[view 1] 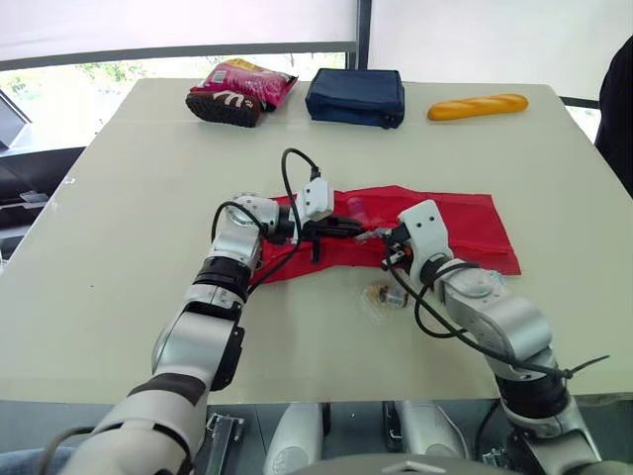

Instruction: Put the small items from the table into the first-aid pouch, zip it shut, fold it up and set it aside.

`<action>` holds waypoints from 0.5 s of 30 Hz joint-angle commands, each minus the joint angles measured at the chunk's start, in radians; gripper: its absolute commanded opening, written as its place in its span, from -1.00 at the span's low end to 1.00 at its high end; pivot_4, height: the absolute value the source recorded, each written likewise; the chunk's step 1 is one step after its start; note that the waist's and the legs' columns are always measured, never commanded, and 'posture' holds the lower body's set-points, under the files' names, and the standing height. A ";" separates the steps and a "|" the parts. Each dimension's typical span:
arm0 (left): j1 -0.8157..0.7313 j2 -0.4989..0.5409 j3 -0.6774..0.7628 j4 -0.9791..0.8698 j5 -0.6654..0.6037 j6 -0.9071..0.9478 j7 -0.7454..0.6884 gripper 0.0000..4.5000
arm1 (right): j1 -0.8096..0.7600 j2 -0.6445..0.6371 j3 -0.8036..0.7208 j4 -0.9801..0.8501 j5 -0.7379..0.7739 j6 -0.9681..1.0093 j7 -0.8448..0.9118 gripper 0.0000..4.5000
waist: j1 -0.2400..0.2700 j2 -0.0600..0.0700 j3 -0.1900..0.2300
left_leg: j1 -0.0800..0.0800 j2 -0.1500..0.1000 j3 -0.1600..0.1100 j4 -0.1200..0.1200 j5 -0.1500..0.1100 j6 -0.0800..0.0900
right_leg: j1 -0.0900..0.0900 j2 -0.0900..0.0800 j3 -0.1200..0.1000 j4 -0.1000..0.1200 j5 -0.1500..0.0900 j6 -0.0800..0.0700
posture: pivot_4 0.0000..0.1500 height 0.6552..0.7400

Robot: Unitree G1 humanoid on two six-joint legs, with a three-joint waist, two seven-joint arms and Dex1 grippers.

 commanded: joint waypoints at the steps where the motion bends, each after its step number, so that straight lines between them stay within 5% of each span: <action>1: -0.036 -0.020 -0.004 -0.014 -0.008 -0.014 -0.004 -0.99 | -0.034 0.033 0.017 0.015 -0.032 -0.055 -0.005 -0.99 | 0.000 0.000 0.000 | 0.000 0.000 0.000 0.000 0.000 0.000 | 0.000 0.000 0.000 0.000 0.000 0.000 | 1.00 1.00; 9: -0.038 -0.038 -0.008 -0.009 -0.006 -0.017 -0.008 -0.99 | -0.105 0.136 0.009 0.201 -0.118 -0.181 -0.049 -0.99 | -0.003 0.000 0.000 | 0.000 0.000 0.000 0.000 0.000 0.000 | 0.000 0.000 0.000 0.000 0.000 0.000 | 1.00 1.00; 15: -0.038 -0.028 -0.007 0.008 0.005 -0.034 0.002 -1.00 | -0.061 0.118 0.001 0.149 -0.089 -0.154 0.029 0.23 | -0.009 0.000 0.000 | 0.000 0.000 0.000 0.000 0.000 0.000 | 0.000 0.000 0.000 0.000 0.000 0.000 | 1.00 1.00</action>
